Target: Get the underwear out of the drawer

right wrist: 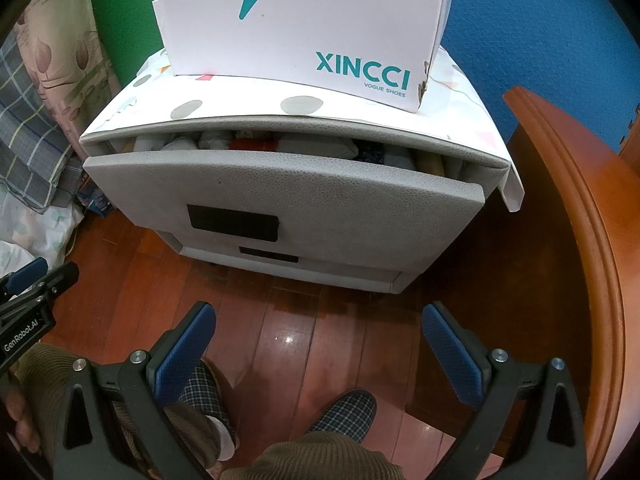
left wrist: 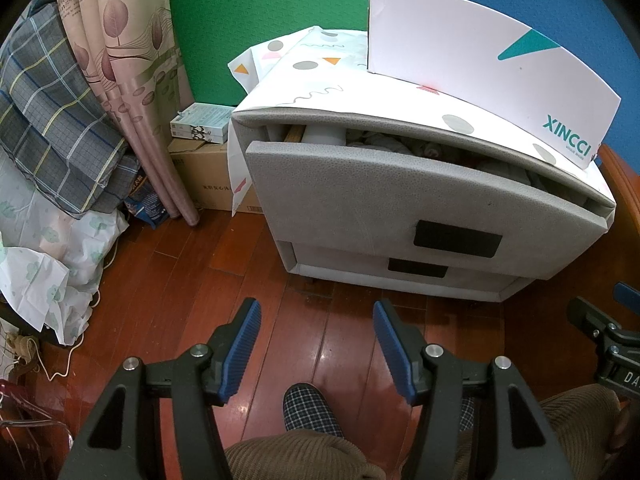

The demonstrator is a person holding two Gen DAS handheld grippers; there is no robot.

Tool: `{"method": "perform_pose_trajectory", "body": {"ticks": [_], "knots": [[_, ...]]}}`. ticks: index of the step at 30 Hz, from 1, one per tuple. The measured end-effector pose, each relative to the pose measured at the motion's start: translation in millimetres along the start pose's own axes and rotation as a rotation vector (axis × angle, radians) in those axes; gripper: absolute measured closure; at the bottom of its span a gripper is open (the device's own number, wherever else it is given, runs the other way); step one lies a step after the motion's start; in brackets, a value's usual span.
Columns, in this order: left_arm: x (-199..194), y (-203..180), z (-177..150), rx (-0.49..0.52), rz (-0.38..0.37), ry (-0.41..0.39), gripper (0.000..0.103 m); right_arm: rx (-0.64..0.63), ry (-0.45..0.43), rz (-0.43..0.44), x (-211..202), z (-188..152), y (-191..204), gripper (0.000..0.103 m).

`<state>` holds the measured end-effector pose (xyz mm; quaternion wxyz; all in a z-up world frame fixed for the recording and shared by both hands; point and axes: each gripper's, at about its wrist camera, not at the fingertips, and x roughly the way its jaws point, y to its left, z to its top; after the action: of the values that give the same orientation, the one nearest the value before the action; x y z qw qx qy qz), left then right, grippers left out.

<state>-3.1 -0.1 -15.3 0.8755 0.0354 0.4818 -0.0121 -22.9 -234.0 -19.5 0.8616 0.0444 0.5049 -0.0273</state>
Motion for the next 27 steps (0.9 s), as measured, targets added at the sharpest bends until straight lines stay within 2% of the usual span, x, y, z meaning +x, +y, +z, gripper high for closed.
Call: {"method": "perform_pose_trajectory", "body": {"ticks": [27], "knots": [[1.2, 4.1, -3.4, -0.008, -0.008, 0.01, 0.043, 0.038, 0.005, 0.022, 1.0, 0.3, -8.5, 0.001]]}}
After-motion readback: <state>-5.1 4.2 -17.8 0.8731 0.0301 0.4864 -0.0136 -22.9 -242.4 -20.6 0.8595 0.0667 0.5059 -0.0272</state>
